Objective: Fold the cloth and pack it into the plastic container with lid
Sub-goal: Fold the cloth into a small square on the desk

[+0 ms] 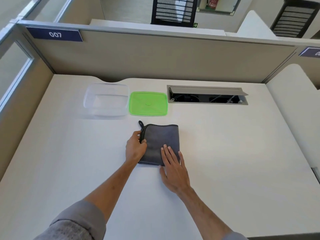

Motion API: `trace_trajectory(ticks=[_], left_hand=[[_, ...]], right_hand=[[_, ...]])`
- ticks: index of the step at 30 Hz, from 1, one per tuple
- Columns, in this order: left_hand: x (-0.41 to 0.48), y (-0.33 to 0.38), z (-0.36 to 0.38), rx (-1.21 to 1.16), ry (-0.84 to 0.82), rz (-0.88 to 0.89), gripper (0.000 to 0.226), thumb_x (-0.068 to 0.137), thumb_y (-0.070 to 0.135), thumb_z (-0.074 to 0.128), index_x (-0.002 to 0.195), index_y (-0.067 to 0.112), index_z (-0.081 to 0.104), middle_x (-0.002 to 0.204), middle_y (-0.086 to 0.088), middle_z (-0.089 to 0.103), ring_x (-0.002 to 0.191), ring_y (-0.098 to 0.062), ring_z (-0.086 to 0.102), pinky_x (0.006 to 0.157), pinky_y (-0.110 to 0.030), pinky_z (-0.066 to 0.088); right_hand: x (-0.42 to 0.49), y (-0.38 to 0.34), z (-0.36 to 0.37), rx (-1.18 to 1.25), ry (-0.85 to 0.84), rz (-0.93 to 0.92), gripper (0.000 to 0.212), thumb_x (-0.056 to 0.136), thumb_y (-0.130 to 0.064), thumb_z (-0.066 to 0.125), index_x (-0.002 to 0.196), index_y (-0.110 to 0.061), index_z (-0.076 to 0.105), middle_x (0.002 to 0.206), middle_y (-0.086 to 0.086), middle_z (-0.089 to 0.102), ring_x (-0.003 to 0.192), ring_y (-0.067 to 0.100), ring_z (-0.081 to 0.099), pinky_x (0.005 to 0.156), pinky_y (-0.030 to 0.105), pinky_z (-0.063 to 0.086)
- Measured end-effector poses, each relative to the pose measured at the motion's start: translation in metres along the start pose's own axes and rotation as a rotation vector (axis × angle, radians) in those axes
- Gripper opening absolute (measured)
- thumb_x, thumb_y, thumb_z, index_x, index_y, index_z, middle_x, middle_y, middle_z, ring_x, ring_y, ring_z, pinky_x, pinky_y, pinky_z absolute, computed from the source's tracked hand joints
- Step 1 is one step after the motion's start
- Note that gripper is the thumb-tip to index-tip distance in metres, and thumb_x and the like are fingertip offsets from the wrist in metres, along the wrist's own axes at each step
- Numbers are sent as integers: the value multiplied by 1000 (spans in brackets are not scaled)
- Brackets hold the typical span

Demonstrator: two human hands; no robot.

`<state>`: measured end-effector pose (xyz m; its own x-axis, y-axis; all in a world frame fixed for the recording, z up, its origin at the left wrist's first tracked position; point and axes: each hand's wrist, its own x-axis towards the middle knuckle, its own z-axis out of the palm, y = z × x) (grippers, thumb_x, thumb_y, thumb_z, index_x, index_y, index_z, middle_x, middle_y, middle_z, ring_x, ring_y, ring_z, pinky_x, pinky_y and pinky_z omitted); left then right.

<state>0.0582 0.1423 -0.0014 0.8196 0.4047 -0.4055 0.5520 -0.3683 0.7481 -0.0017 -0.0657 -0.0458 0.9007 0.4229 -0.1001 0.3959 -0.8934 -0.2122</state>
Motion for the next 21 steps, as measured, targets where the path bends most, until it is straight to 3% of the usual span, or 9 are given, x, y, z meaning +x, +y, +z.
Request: trace_trajectory(ticks=[4,9,11,12,14,16,18,21], left_hand=[[5,3,-2,375,60,200,72,89,7,60,159,14,45,155,-10,49,144,-37,47,116,-54,44],[18,15,2,742,-101,775,71,104,16,57,170,28,35,178,-3,32,165,-29,30,131,-50,32],[24,20,12,875,-270,937,64,114,23,46,174,34,25,186,0,15,172,-25,15,137,-52,21],[26,22,19,939,-347,981,61,118,28,39,175,35,20,187,2,6,174,-24,8,139,-53,16],[29,24,31,1045,-438,979,59,120,37,28,177,35,9,187,3,-3,174,-22,-2,140,-54,10],[33,27,42,1079,-476,925,61,120,43,21,177,33,0,187,3,-7,174,-23,-5,141,-54,7],[33,25,49,1093,-462,920,64,120,46,18,176,31,-7,186,2,-13,174,-24,-8,140,-55,5],[30,18,52,1105,-455,941,65,120,46,18,176,31,-10,186,3,-16,174,-24,-8,140,-55,5]], right_hand=[[-1,-5,1,-8,-31,24,83,110,-65,27,176,-21,3,185,-7,-3,170,10,-6,140,51,3],[2,-11,-2,162,26,117,76,112,-64,26,176,-29,1,184,-12,-8,169,6,-11,139,46,-5],[0,-15,-6,209,115,254,71,114,-54,33,176,-28,8,185,-9,1,170,8,1,139,44,2],[-2,-17,-8,242,170,358,70,113,-48,42,175,-25,17,184,-5,15,169,12,16,138,45,15],[-6,-19,-13,323,240,590,66,106,-43,60,164,-18,39,164,2,49,150,23,49,120,45,45],[-1,-15,-20,405,186,760,58,99,-55,68,140,-17,56,132,2,66,122,26,65,96,43,59],[7,-9,-28,525,79,865,59,90,-69,71,120,-19,61,113,-2,69,103,23,69,80,39,61],[16,0,-37,728,-64,979,67,80,-75,79,110,-17,64,105,-3,73,94,23,71,66,32,51]])
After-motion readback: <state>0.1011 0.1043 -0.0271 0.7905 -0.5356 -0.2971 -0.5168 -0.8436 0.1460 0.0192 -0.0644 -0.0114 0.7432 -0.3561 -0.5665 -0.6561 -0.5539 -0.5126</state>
